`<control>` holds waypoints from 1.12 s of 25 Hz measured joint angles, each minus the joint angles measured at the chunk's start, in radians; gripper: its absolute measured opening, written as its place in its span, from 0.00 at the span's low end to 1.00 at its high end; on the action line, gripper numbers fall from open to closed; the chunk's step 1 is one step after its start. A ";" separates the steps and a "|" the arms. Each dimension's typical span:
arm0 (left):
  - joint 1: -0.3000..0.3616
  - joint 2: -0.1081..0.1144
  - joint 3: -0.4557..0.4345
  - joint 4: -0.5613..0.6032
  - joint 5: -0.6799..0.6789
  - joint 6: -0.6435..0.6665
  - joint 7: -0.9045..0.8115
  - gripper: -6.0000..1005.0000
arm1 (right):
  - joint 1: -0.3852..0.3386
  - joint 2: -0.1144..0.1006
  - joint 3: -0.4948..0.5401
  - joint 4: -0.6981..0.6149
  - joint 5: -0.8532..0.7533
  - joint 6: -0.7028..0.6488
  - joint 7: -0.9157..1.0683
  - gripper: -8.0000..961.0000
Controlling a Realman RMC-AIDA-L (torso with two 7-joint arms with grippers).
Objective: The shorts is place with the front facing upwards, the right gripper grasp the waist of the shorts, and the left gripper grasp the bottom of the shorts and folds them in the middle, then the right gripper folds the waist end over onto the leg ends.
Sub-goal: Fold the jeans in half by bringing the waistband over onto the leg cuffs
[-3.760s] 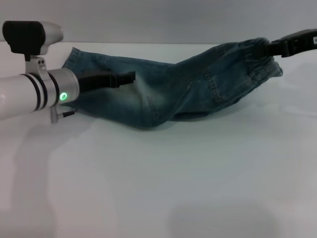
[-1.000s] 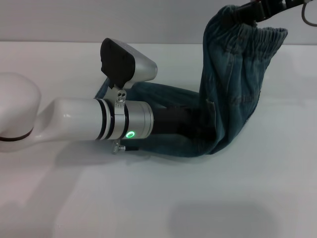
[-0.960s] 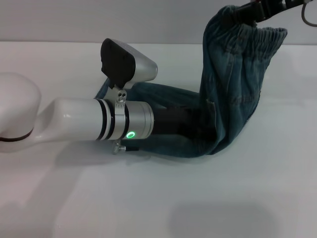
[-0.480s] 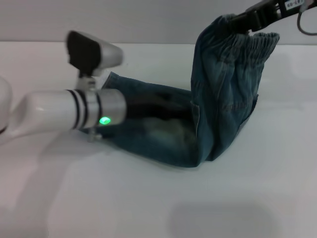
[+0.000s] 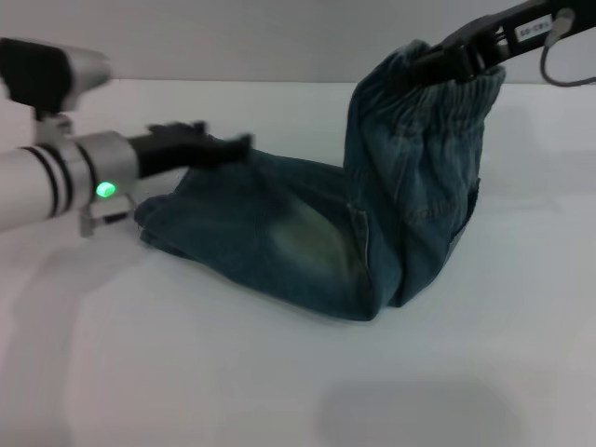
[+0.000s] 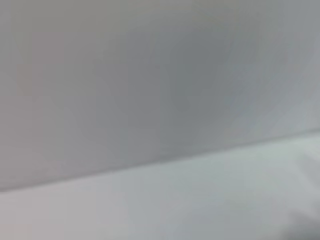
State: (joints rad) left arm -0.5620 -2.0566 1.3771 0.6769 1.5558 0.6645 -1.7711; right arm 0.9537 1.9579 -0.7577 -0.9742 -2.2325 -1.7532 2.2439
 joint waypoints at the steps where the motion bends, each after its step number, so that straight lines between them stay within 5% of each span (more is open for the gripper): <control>1: 0.009 -0.002 -0.030 0.004 -0.002 -0.019 0.013 0.82 | 0.003 0.001 0.000 0.012 0.004 0.001 -0.011 0.01; 10: 0.041 -0.007 -0.176 0.023 -0.051 -0.080 0.032 0.82 | 0.020 0.033 -0.008 0.074 0.026 0.062 -0.102 0.01; 15: 0.058 -0.006 -0.182 0.025 -0.102 -0.090 0.039 0.82 | 0.021 0.078 -0.032 0.090 0.036 0.119 -0.177 0.01; 24: 0.065 -0.008 -0.183 0.009 -0.165 -0.091 0.095 0.81 | 0.037 0.110 -0.126 0.163 0.039 0.270 -0.250 0.01; 28: 0.061 -0.009 -0.183 -0.001 -0.170 -0.091 0.099 0.81 | 0.046 0.115 -0.189 0.186 0.080 0.352 -0.288 0.10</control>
State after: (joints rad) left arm -0.5014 -2.0652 1.1937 0.6755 1.3859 0.5735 -1.6721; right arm 0.9992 2.0725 -0.9468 -0.7886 -2.1525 -1.4010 1.9558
